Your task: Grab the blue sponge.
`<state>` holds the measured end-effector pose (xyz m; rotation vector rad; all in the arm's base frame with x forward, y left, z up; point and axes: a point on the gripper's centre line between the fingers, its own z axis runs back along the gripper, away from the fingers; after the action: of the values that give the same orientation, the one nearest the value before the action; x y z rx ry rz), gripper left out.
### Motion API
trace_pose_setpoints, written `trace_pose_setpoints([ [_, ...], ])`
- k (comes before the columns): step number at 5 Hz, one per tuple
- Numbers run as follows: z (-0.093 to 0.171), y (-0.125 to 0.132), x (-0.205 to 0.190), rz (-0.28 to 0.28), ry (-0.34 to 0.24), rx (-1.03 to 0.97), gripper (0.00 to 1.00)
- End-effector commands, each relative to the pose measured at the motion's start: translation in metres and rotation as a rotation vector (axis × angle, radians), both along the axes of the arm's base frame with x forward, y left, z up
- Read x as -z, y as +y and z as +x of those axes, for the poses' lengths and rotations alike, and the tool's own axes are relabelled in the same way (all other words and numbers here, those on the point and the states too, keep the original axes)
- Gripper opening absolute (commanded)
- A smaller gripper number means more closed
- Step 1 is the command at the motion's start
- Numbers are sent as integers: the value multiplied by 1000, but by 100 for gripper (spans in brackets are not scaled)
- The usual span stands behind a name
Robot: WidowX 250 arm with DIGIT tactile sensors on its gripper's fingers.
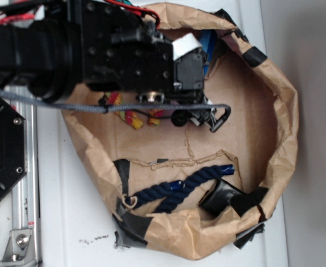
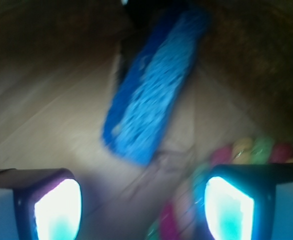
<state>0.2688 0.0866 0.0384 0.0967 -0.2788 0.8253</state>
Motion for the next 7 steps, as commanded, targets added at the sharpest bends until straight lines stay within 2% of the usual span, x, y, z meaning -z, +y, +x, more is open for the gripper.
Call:
trace_pose_setpoints([
  [1, -7, 30, -10, 40, -22, -40, 0],
  [4, -3, 34, -14, 27, -29, -32, 0],
  [5, -2, 27, -26, 16, -43, 12, 100],
  [7, -6, 38, -56, 14, -129, -7, 100],
])
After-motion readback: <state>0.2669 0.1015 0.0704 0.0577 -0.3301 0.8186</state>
